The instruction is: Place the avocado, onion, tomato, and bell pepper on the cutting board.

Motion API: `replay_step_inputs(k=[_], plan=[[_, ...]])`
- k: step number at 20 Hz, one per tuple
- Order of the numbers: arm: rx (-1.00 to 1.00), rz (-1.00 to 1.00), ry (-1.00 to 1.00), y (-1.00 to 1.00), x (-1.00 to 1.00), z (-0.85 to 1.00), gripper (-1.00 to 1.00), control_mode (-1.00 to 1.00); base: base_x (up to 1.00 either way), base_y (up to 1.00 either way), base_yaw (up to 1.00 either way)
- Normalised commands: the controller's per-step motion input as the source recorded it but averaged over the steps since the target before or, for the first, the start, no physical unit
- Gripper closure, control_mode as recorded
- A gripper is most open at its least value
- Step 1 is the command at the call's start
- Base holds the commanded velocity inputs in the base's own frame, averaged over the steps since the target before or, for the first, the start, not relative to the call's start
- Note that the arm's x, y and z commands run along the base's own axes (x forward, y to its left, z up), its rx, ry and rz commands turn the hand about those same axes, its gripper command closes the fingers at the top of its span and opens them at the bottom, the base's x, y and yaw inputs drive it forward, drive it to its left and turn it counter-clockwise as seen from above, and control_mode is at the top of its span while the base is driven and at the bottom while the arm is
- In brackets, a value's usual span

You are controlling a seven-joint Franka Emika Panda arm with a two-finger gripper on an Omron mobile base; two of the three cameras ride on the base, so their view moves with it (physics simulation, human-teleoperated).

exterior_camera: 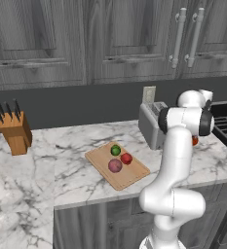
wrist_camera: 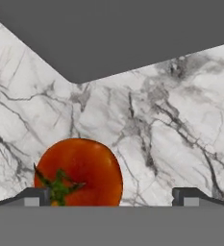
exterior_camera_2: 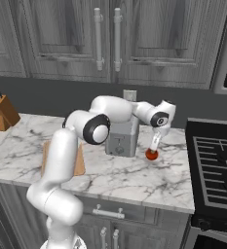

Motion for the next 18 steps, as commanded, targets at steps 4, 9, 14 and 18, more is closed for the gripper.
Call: replay_step_inputs(k=[4, 9, 14, 18], plan=[[0.00, 0.04, 0.03, -0.21, 0.00, -0.20, -1.00, -1.00, 0.00, 0.00, 0.00], [0.00, 0.01, 0.10, 0.00, -0.01, -0.40, -1.00, -1.00, 0.00, 0.00, 0.00], [0.00, 0.00, 0.08, 0.00, -0.06, -0.43, -1.00, -1.00, 0.00, 0.00, 0.00], [0.00, 0.00, 0.10, 0.06, -0.45, -0.59, -1.00, -1.00, 0.00, 0.00, 0.00]])
